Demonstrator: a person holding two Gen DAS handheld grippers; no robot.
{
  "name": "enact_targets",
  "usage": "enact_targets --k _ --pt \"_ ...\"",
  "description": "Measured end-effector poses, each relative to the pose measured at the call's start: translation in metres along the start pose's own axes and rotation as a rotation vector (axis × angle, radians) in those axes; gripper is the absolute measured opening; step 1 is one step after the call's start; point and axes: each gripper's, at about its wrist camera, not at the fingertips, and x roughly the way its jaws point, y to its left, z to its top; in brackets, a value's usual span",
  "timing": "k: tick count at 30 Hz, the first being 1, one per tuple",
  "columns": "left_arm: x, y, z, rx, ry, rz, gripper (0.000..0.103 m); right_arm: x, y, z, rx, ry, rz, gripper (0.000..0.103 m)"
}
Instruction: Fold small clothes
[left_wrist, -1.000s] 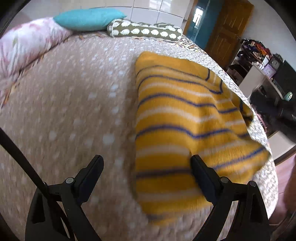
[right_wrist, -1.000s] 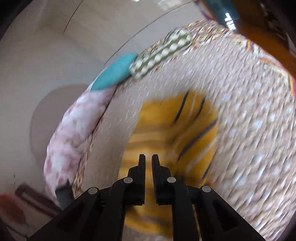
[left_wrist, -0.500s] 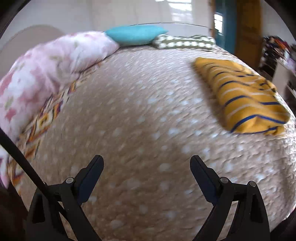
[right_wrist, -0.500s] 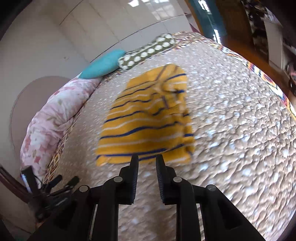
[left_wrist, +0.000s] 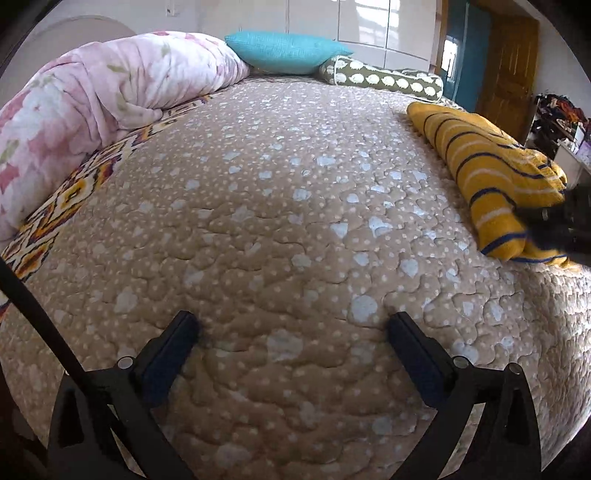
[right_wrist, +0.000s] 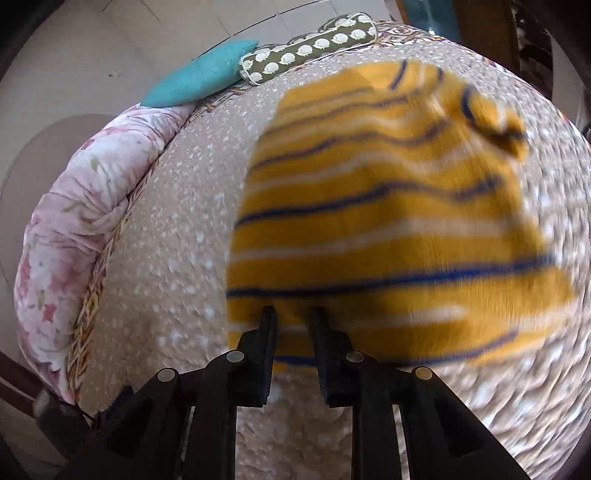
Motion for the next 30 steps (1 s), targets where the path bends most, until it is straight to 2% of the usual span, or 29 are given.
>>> enact_targets --k 2,4,6,11,12,13,14,16,18,20,22,24,26,28,30 --pt "0.000 -0.001 -0.001 0.002 -0.010 0.001 0.103 -0.011 0.001 -0.015 -0.040 -0.009 -0.018 0.023" --pt "0.000 -0.002 -0.001 0.003 -0.016 0.006 0.103 -0.020 -0.005 -0.028 -0.033 0.041 -0.006 0.034" --pt "0.000 -0.003 -0.001 0.004 -0.015 0.008 0.103 -0.029 -0.016 -0.040 -0.002 0.061 0.010 0.036" --pt "-0.003 -0.005 -0.001 0.023 0.004 0.016 0.102 -0.064 -0.050 -0.053 0.048 -0.007 -0.007 0.036" --pt "-0.007 -0.005 0.002 0.027 0.020 0.009 0.099 -0.071 -0.056 -0.051 0.060 -0.020 0.001 0.036" --pt "-0.012 -0.005 0.006 0.024 0.025 -0.013 0.091 -0.079 -0.062 -0.048 0.068 -0.040 0.009 0.036" --pt "-0.021 -0.003 0.013 0.011 0.013 -0.070 0.088 -0.088 -0.067 -0.043 0.071 -0.065 0.014 0.037" --pt "-0.031 -0.002 0.028 -0.008 -0.010 -0.139 0.088 -0.107 -0.078 -0.026 0.074 -0.127 0.001 0.046" --pt "-0.034 -0.006 0.054 -0.015 -0.024 -0.207 0.089 -0.118 -0.089 -0.004 0.085 -0.174 -0.037 0.070" --pt "-0.021 -0.015 0.079 -0.008 0.015 -0.257 0.091 -0.119 -0.105 0.025 0.116 -0.219 -0.065 0.071" --pt "-0.001 -0.027 0.105 -0.014 0.065 -0.313 0.091 -0.110 -0.121 0.050 0.152 -0.213 -0.057 0.071" --pt "0.020 -0.040 0.124 -0.039 0.116 -0.400 0.091 -0.095 -0.135 0.072 0.203 -0.188 -0.001 0.071" --pt "0.043 -0.057 0.139 -0.076 0.183 -0.538 0.091 -0.072 -0.149 0.091 0.276 -0.157 0.097 0.072" --pt "0.061 -0.074 0.146 -0.090 0.226 -0.647 0.093 -0.051 -0.157 0.103 0.328 -0.136 0.151 0.073" --pt "0.076 -0.092 0.150 -0.072 0.261 -0.687 0.095 -0.035 -0.162 0.112 0.351 -0.118 0.181 0.075"
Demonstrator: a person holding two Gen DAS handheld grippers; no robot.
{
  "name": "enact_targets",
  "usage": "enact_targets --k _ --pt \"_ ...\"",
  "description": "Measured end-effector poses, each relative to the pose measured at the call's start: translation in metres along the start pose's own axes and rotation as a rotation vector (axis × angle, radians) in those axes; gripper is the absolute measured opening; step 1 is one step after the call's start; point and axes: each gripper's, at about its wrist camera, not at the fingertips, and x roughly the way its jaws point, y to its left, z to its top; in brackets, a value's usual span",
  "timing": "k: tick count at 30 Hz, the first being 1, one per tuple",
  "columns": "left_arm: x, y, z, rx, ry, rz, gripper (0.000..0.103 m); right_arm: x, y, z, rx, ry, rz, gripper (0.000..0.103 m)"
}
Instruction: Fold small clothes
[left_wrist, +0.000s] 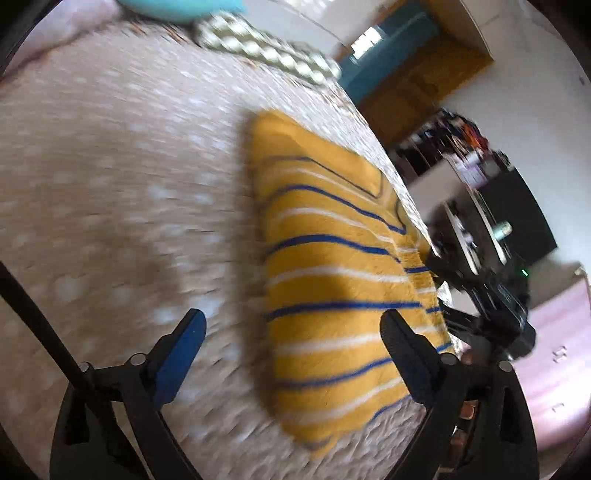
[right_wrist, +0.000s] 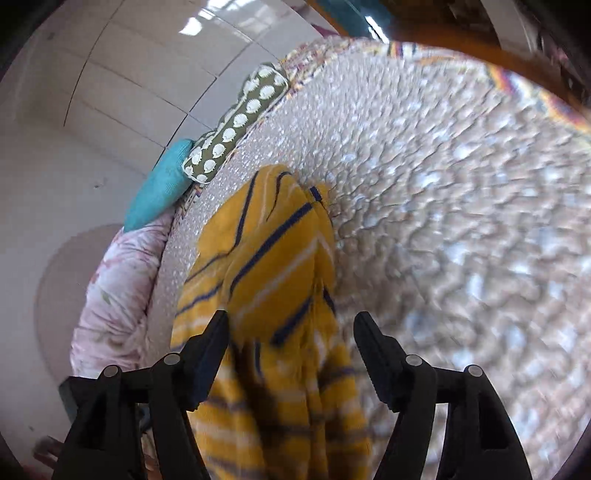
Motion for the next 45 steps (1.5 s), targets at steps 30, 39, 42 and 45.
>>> enact_targets --k 30,39,42,45 --pt "-0.066 0.009 -0.054 0.047 -0.115 0.373 0.085 -0.035 0.043 -0.021 -0.107 -0.054 0.052 0.055" --pt "-0.063 0.031 -0.122 0.114 -0.185 0.630 0.097 0.001 0.120 -0.079 -0.318 0.071 0.118 0.052" --pt "-0.060 0.033 -0.124 0.119 -0.196 0.640 0.102 0.040 0.094 -0.105 -0.253 0.124 -0.002 0.049" --pt "-0.063 0.036 -0.125 0.097 -0.204 0.602 0.103 0.027 0.092 -0.136 -0.343 0.021 -0.049 0.048"
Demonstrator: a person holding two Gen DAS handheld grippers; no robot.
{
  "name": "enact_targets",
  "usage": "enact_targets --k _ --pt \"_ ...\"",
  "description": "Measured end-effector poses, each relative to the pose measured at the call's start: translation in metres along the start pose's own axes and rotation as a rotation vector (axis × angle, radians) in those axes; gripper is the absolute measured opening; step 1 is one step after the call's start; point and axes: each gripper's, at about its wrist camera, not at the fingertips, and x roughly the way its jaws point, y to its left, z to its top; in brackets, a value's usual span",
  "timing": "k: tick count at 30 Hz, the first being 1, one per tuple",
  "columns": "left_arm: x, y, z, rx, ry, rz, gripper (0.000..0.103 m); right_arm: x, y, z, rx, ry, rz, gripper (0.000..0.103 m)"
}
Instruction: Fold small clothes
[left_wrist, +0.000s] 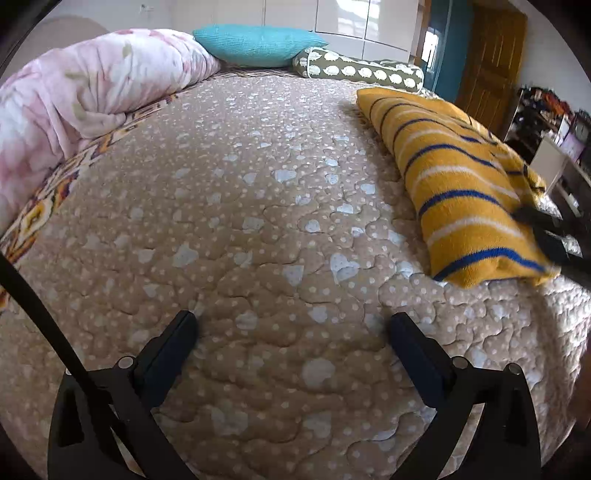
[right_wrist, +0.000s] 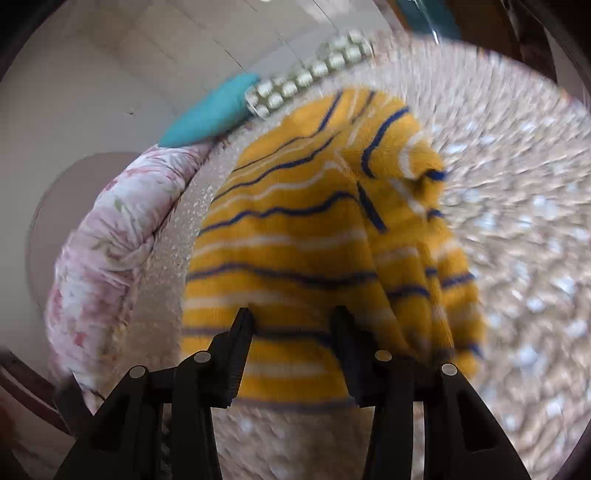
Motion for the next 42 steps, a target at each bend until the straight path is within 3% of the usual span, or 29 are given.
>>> enact_targets --k 2,6,10,13,14,16,18,22,42 --pt "0.002 -0.002 0.000 0.010 -0.005 0.009 0.103 -0.014 0.012 -0.013 -0.076 -0.023 -0.080 0.048" --pt "-0.001 -0.002 -0.003 0.008 -0.011 0.008 0.103 -0.046 0.016 -0.037 -0.108 -0.011 -0.112 0.052" --pt "-0.002 -0.003 -0.004 0.013 -0.009 0.017 0.103 -0.066 -0.008 -0.054 -0.070 -0.054 -0.283 0.059" --pt "-0.001 -0.004 -0.003 0.004 0.012 0.024 0.103 -0.061 -0.037 -0.063 -0.010 -0.030 -0.309 0.060" --pt "-0.001 -0.004 -0.002 -0.004 0.020 0.026 0.103 -0.063 -0.040 -0.066 -0.018 -0.064 -0.291 0.060" --pt "-0.001 -0.006 -0.002 -0.019 0.027 0.039 0.103 -0.063 -0.038 -0.072 -0.065 -0.085 -0.302 0.065" --pt "-0.001 -0.007 -0.004 -0.013 0.017 0.048 0.103 -0.057 -0.030 -0.080 -0.139 -0.096 -0.330 0.078" --pt "-0.002 -0.007 -0.007 -0.014 -0.005 0.047 0.103 -0.043 -0.013 -0.090 -0.255 -0.113 -0.447 0.083" --pt "-0.005 -0.006 -0.011 -0.015 -0.039 0.048 0.103 -0.048 -0.008 -0.106 -0.269 -0.176 -0.450 0.084"
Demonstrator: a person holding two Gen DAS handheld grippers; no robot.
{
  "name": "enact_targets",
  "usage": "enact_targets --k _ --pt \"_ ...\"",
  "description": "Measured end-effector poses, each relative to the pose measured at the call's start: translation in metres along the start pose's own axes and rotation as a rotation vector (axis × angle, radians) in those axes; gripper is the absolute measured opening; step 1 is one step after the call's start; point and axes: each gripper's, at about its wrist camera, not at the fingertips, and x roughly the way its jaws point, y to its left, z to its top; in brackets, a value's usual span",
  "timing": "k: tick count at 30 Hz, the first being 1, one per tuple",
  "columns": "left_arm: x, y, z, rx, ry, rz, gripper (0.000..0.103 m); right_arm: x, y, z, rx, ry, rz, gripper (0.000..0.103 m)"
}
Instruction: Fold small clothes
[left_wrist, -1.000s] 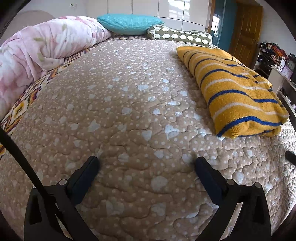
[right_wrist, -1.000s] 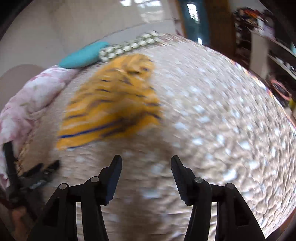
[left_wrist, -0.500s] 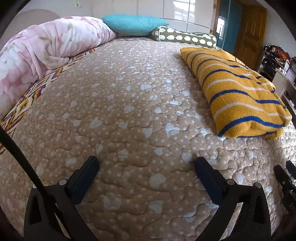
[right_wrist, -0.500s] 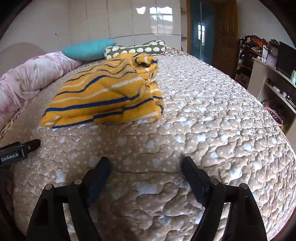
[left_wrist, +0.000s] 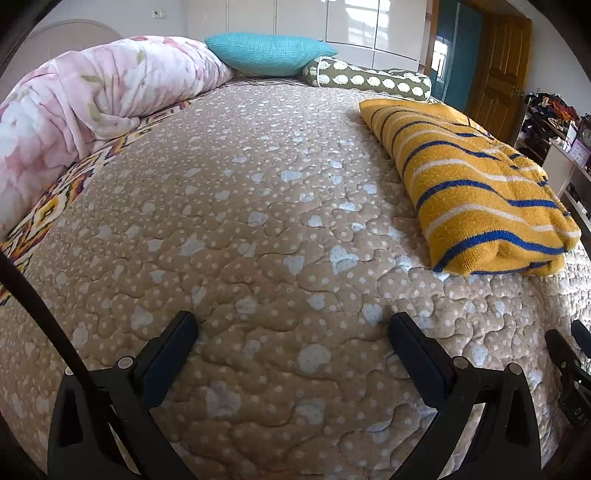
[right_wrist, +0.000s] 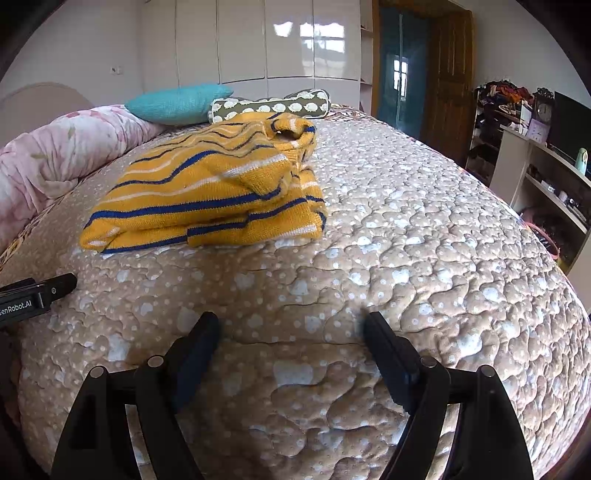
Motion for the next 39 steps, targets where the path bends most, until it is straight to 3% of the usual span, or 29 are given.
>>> enact_targets --k 39 --pt "-0.0005 0.0001 -0.0011 0.001 -0.002 -0.001 0.103 -0.0043 0.0028 -0.0039 -0.002 -0.013 -0.013 0.084"
